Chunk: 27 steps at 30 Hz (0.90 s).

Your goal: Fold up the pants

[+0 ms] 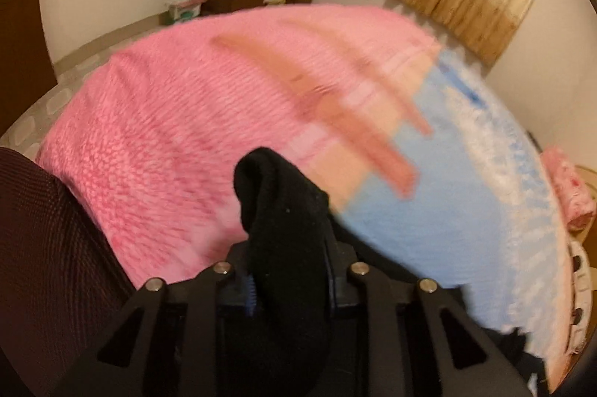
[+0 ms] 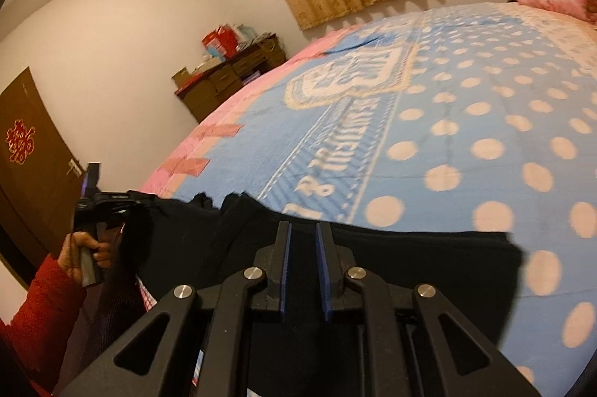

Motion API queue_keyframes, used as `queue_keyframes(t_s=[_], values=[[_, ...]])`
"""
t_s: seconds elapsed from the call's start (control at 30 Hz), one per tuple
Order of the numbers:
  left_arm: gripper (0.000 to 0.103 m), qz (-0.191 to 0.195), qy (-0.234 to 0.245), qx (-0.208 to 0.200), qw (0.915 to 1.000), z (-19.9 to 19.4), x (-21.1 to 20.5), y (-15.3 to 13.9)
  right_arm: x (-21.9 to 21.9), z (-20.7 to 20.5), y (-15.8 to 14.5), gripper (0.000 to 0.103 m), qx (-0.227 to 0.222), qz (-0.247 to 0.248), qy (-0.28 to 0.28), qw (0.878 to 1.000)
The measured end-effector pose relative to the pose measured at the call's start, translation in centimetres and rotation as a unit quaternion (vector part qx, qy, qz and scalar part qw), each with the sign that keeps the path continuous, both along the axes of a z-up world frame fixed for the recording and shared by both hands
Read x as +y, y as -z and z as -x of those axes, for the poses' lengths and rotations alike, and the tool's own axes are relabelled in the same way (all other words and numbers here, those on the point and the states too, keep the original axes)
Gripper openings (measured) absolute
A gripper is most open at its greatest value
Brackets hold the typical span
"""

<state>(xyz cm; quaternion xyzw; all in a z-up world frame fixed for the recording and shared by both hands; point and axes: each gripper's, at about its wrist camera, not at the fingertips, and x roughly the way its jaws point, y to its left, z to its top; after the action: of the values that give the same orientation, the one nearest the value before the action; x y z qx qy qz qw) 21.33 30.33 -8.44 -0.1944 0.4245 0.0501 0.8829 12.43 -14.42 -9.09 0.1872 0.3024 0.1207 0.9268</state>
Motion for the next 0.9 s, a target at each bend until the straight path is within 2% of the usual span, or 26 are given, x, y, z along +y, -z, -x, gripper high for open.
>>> queue_keyframes(t_s=[0.1, 0.23, 0.3, 0.43, 0.6, 0.67, 0.73, 0.8, 0.87, 0.9], values=[[0.027, -0.003, 0.033, -0.041, 0.9986, 2.1, -4.3, -3.5, -1.9, 1.1, -0.1, 0.014, -0.004, -0.01, 0.024, 1.0], [0.027, -0.023, 0.104, -0.092, 0.99, 4.7, -12.6, -6.9, -5.3, 2.8, 0.1, 0.014, -0.005, -0.033, 0.065, 0.997], [0.027, -0.019, 0.151, -0.102, 0.9832, 5.7, -17.4, -7.6, -7.0, 3.7, 0.1, 0.014, -0.006, -0.043, 0.085, 0.995], [0.027, -0.053, 0.232, -0.115, 0.9645, 7.6, -27.5, -8.0, -9.4, 5.6, 0.0, 0.014, -0.014, -0.054, 0.113, 0.992], [0.028, -0.107, 0.306, -0.099, 0.9409, 10.5, -38.8, -5.1, -12.0, 7.9, 0.4, 0.014, -0.02, -0.066, 0.141, 0.988], [0.032, -0.151, 0.32, -0.09, 0.9308, 11.2, -42.7, -2.8, -12.9, 8.6, 0.8, 0.014, -0.018, -0.07, 0.151, 0.986], [0.038, -0.171, 0.339, -0.078, 0.9216, 11.8, -45.2, -0.5, -13.7, 9.2, 1.4, 0.014, -0.013, -0.078, 0.159, 0.984], [0.046, -0.188, 0.368, -0.067, 0.9081, 12.7, -47.1, 1.3, -14.4, 9.7, 1.9, 0.014, -0.008, -0.082, 0.167, 0.982], [0.055, -0.209, 0.377, -0.089, 0.898, 14.2, -47.9, 0.8, -15.0, 10.2, 2.4, 0.014, -0.003, -0.087, 0.173, 0.981], [0.06, -0.196, 0.389, -0.099, 0.8949, 14.8, -47.5, 0.1, -15.2, 10.3, 2.5, 0.014, -0.002, -0.088, 0.176, 0.981]])
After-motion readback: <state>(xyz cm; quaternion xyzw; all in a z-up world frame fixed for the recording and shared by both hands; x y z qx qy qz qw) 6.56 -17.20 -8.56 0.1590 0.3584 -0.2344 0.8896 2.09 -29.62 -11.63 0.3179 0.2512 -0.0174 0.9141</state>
